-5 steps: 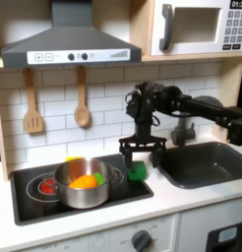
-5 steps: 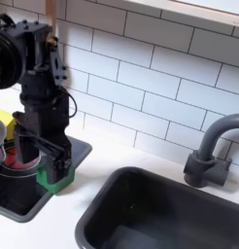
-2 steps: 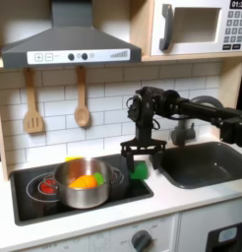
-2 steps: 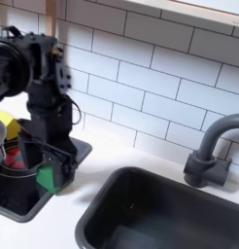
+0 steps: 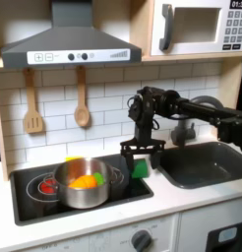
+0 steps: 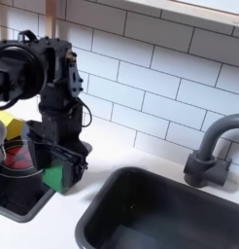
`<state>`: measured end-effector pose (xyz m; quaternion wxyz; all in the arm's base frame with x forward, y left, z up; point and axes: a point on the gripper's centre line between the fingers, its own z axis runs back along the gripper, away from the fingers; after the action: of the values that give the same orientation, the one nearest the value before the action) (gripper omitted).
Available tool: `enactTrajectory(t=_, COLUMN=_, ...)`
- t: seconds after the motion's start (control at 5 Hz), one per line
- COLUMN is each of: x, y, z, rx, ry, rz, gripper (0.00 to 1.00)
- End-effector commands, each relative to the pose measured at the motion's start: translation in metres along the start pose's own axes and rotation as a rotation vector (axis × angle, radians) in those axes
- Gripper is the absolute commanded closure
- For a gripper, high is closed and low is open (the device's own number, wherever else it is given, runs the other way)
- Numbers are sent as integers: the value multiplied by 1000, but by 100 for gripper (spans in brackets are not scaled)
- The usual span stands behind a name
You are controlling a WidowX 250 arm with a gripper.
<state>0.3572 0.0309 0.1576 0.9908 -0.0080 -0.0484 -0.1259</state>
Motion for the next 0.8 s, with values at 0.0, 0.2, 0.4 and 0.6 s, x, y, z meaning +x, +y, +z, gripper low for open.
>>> enactTrajectory(t=0.0, x=5, y=2, z=-5, rx=19, ry=-3, rz=42, gripper=0)
enactTrajectory(t=0.2, x=7, y=-3, z=-7, rx=0, ry=-3, rz=50, gripper=0)
enactTrajectory(t=0.4, x=7, y=-2, z=-9, rx=9, ry=4, rz=53, gripper=0)
enactTrajectory(t=0.6, x=6, y=0, z=-7, rx=-1, ry=-12, rz=74, gripper=100)
